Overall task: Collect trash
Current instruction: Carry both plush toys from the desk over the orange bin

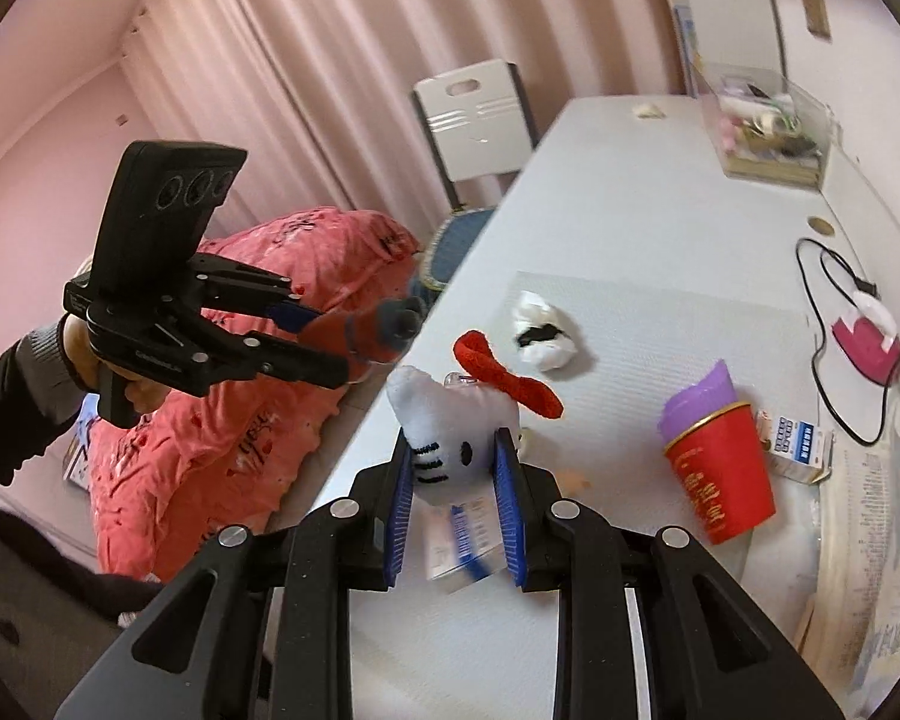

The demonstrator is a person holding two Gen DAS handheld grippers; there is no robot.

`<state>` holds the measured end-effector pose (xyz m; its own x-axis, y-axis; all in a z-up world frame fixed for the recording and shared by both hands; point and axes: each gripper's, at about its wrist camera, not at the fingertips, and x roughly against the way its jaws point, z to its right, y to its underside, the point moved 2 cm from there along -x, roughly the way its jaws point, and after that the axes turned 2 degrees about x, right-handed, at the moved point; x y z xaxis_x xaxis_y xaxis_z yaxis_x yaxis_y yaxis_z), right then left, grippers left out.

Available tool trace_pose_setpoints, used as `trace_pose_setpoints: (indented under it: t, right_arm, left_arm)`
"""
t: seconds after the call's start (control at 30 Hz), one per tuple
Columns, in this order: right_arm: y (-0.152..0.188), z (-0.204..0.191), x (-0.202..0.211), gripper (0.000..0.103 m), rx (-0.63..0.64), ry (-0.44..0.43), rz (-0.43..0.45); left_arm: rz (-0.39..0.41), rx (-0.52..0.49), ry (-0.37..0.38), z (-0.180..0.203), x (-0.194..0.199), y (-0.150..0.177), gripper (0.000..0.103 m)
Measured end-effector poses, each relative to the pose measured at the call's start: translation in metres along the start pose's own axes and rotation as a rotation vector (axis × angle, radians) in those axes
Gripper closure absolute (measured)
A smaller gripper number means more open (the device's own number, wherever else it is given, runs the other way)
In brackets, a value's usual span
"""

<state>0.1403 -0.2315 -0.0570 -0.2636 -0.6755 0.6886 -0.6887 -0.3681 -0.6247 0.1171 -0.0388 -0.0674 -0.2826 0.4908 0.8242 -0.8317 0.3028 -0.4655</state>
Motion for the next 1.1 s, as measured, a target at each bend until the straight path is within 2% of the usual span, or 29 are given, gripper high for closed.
trace_pose_setpoints:
  t: [0.17, 0.37, 0.47, 0.8, 0.97, 1.1]
  right_arm:
    - [0.004, -0.042, 0.009, 0.077, 0.054, -0.063, 0.001]
    - [-0.007, -0.090, -0.002, 0.077, 0.113, -0.143, -0.013]
    - [-0.016, -0.115, -0.014, 0.077, 0.150, -0.198, -0.025]
    - [-0.038, -0.214, -0.081, 0.077, 0.291, -0.361, -0.092]
    - [-0.040, -0.248, -0.128, 0.077, 0.319, -0.393, -0.133]
    - [-0.037, -0.276, -0.173, 0.077, 0.314, -0.401, -0.172]
  left_arm:
    - [0.050, 0.054, -0.047, 0.000, 0.038, 0.040, 0.062]
    - [0.090, 0.135, -0.105, -0.006, 0.078, 0.091, 0.061]
    - [0.118, 0.206, -0.127, -0.015, 0.096, 0.116, 0.062]
    - [0.161, 0.382, -0.198, -0.055, 0.130, 0.182, 0.061]
    - [0.166, 0.473, -0.215, -0.084, 0.134, 0.212, 0.062]
    - [0.140, 0.519, -0.212, -0.110, 0.127, 0.233, 0.062]
